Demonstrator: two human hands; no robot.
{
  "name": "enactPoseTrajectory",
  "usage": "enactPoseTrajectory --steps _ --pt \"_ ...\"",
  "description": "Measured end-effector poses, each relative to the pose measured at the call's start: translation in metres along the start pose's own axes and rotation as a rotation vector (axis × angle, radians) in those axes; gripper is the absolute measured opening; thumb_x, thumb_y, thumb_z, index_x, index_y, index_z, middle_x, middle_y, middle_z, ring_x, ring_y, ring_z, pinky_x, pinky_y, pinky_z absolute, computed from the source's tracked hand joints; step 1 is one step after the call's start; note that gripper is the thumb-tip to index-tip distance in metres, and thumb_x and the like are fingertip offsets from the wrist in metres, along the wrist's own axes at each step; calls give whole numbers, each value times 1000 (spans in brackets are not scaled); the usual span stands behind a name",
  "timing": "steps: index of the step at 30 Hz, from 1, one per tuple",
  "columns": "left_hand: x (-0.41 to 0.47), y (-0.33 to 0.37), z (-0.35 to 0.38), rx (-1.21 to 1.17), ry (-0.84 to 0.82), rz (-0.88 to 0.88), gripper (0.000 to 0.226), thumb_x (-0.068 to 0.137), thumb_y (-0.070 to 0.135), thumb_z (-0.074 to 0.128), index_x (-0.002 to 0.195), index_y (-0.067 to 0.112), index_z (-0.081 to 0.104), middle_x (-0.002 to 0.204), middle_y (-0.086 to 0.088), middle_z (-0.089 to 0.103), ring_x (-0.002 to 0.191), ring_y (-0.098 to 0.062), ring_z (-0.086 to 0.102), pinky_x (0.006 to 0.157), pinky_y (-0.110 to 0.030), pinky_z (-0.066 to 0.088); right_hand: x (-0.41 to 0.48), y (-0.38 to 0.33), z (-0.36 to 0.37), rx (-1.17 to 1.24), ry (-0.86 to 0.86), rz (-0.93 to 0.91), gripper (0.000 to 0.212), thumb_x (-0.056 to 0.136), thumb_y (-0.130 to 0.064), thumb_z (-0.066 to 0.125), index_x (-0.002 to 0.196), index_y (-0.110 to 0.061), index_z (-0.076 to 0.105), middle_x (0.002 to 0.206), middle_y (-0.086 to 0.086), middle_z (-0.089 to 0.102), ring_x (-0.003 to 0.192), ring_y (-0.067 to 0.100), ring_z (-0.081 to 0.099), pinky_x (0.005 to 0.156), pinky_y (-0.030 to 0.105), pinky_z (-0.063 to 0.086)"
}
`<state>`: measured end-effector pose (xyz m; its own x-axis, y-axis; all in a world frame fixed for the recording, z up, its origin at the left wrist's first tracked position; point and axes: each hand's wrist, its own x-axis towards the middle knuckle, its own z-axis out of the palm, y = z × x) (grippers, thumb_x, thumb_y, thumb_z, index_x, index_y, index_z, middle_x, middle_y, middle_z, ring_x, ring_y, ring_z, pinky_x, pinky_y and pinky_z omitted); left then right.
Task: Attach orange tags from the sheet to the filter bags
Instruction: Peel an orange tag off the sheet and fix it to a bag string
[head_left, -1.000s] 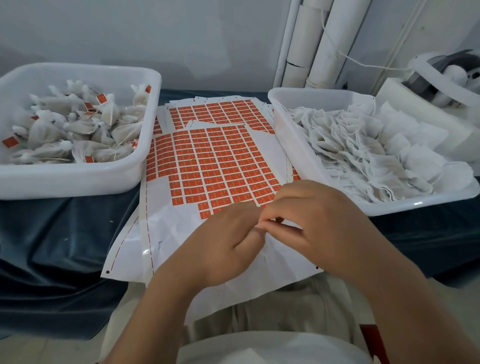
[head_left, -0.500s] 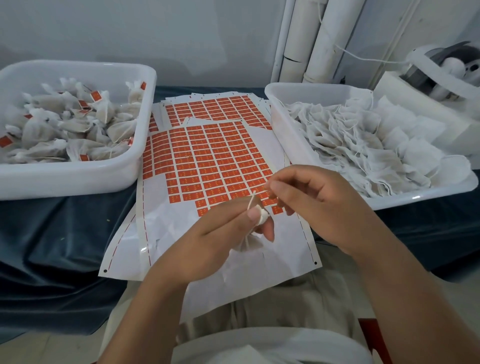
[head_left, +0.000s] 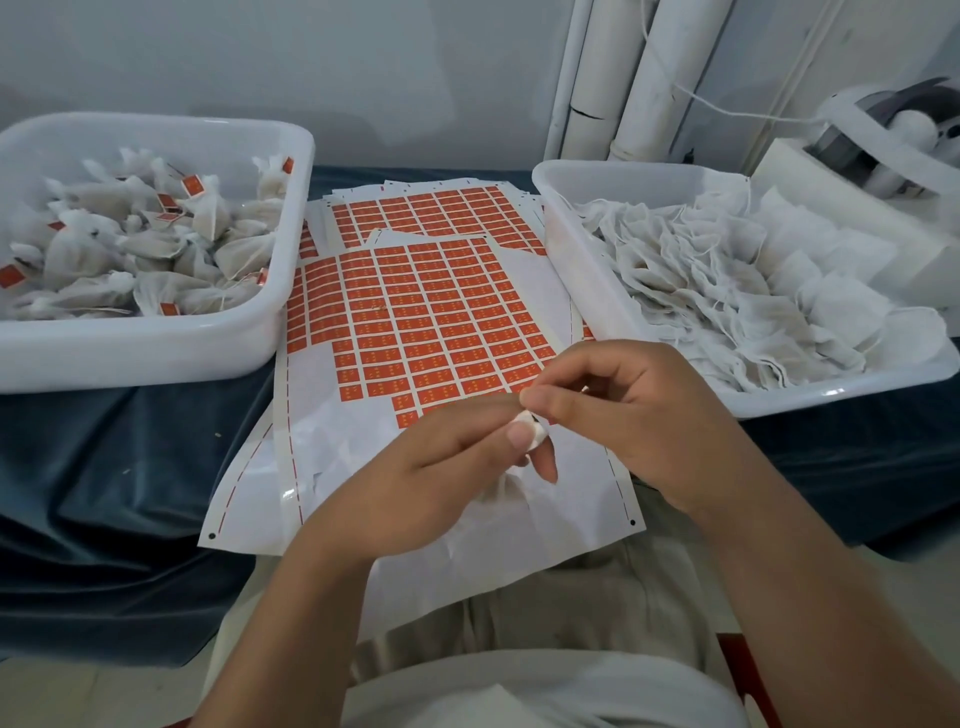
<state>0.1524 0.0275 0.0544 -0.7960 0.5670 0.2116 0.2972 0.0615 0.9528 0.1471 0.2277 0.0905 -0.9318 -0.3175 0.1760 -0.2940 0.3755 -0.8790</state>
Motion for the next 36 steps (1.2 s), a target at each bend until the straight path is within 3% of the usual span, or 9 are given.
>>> enactPoseTrajectory --steps 3,6,11,15,19,23,28,32,36 --pt "1 0 -1 -43 39 40 34 108 36 39 102 44 71 103 15 71 102 -14 68 86 -15 51 0 1 1 46 30 -17 11 87 -43 75 90 -34 81 88 -6 78 87 19 75 81 34 62" --pt "1 0 0 -94 84 27 36 107 41 39 100 50 72 102 18 71 103 -10 68 86 -13 52 0 0 2 50 39 -89 5 91 -28 75 90 -28 80 88 -3 76 85 22 73 79 37 62" --pt "-3 -5 -3 -219 131 -46 45 97 72 47 90 40 77 95 9 71 96 -15 67 87 -27 52 -4 -7 -4 -381 24 -430 12 97 -17 70 99 -18 81 93 -8 73 88 13 69 78 21 51" --pt "-3 -8 -9 -179 120 -91 46 94 73 48 80 39 76 91 4 71 94 -23 67 94 -45 53 -8 -8 -7 -625 10 -593 15 99 -18 69 101 -11 82 95 0 74 87 15 67 79 30 52" --pt "-4 -7 -14 -114 70 -157 40 99 58 48 74 41 74 90 12 73 95 -12 70 86 -28 52 -8 -9 -4 -725 6 -631 12 99 -18 71 98 -10 81 94 1 73 85 18 66 78 34 52" --pt "-4 -9 -15 -105 39 -182 39 99 55 46 76 43 75 90 13 73 96 -10 70 85 -15 51 -9 -8 6 -762 57 -609 13 97 -14 68 89 -10 78 87 1 70 79 19 62 73 35 51" --pt "-4 -21 -13 -331 134 -230 40 89 57 57 82 24 77 96 -5 72 98 -29 67 105 -60 48 -6 -9 11 -450 50 -390 15 91 -16 64 83 -23 74 83 -11 68 80 14 63 72 32 51" --pt "0 -22 -8 -482 83 -194 37 99 43 58 80 15 73 79 -6 64 78 -20 63 85 -38 55 -5 -10 7 -162 -57 -235 25 96 -7 68 85 -28 75 86 -11 74 89 19 70 77 29 55" --pt "1 -25 -9 -568 86 -184 40 104 34 45 78 18 72 73 4 63 71 -13 62 82 -39 50 -5 -7 6 -290 43 -260 14 96 -10 73 90 -22 78 84 -16 71 85 12 68 74 12 47"
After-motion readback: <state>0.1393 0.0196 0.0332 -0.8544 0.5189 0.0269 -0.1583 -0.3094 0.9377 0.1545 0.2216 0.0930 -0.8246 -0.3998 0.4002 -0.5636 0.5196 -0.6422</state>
